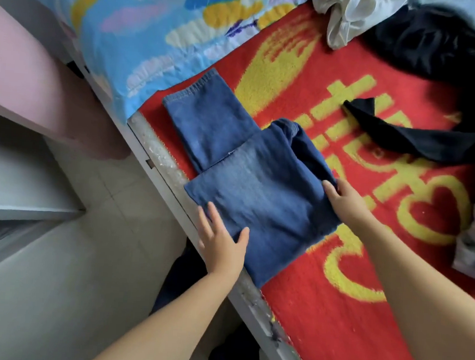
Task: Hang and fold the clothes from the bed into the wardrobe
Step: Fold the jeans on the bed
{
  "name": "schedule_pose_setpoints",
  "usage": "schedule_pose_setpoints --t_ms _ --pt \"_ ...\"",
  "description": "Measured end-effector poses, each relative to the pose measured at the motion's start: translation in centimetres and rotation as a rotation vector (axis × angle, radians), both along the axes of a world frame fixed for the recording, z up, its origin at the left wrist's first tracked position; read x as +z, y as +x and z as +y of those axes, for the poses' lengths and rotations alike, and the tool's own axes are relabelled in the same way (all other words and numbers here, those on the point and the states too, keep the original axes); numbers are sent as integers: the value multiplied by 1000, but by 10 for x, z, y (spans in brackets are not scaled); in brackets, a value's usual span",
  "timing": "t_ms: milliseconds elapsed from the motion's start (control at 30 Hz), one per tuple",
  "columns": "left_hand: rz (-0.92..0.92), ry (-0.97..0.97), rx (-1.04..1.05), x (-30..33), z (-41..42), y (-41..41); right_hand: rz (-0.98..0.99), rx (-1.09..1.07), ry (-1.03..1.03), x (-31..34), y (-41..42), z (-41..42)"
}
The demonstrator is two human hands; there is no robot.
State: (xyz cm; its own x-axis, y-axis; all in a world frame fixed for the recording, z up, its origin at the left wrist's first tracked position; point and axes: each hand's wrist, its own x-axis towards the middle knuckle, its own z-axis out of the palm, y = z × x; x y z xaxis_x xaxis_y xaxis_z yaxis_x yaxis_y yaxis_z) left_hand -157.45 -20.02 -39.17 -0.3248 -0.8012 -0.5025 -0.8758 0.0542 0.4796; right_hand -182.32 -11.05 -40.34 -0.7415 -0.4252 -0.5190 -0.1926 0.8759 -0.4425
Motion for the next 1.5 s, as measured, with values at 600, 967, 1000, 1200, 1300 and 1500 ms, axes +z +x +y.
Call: schedule_pose_setpoints --t_ms 600,967,1000,1200,1300,1500 --pt "393 984 722 28 18 14 -519 -264 -239 54 -14 8" --pt "832 747 1083 120 -219 -15 -699 -360 -537 172 -16 -243" --pt "851 709 1097 119 -241 -18 -673 -309 -562 169 -14 -263" --pt "652 319 799 80 -319 -34 -169 454 -260 98 10 -308" --pt "312 -244 278 61 -299 -39 111 1003 -10 66 21 -289" --pt "-203 -241 -599 21 -193 -66 589 1443 106 42 16 -232"
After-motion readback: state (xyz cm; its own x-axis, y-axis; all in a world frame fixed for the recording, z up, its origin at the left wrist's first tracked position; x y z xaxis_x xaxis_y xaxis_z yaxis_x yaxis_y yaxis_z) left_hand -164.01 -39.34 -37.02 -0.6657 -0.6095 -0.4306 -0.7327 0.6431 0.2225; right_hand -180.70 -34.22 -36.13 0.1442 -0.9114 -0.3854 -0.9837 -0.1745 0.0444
